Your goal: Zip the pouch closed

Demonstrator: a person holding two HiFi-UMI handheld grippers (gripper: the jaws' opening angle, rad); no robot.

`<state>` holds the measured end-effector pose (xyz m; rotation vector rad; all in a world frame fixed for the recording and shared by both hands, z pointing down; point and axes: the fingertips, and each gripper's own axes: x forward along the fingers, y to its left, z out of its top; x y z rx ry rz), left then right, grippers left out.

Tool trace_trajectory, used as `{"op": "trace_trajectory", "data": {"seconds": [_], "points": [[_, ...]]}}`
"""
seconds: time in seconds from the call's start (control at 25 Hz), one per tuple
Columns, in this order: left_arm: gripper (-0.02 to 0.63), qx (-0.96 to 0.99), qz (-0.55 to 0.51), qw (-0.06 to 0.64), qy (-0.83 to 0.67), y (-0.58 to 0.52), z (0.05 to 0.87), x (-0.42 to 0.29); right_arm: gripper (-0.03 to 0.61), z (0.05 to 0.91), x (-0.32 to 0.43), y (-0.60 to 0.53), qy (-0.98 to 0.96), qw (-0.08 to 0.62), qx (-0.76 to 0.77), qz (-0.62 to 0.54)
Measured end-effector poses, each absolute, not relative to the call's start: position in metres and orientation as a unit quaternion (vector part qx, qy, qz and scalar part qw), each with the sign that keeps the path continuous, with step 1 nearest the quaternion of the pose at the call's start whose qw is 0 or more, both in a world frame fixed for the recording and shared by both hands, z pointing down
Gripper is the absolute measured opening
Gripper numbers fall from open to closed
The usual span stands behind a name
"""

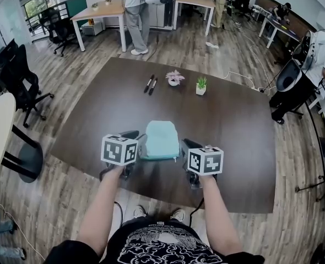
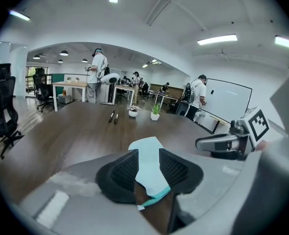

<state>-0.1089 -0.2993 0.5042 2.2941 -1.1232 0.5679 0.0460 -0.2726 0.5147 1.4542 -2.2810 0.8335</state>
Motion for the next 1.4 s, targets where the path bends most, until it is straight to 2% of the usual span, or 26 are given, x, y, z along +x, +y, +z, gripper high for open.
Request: {"op": "trace_trajectory", "data": {"seconds": [0.36, 0.72, 1.2, 1.4], "points": [[0.141, 0.87, 0.177, 0.204, -0.412, -0.311, 0.454, -0.097, 0.044, 0.459, 0.056, -0.287, -0.809, 0.128, 0.527, 0.228], [0.098, 0.887, 0.139, 0.152, -0.413, -0.316, 0.415, -0.092, 0.001, 0.416, 0.068, -0.293, -0.809, 0.101, 0.555, 0.167], [0.017, 0.89, 0.09, 0.108, -0.434, -0.32, 0.385, -0.102, 0.0, 0.379, 0.073, -0.292, -0.809, 0.069, 0.577, 0.09], [0.005, 0.889, 0.089, 0.103, -0.437, -0.317, 0.386, -0.104, 0.0, 0.376, 0.07, -0.291, -0.81, 0.068, 0.577, 0.083]]}}
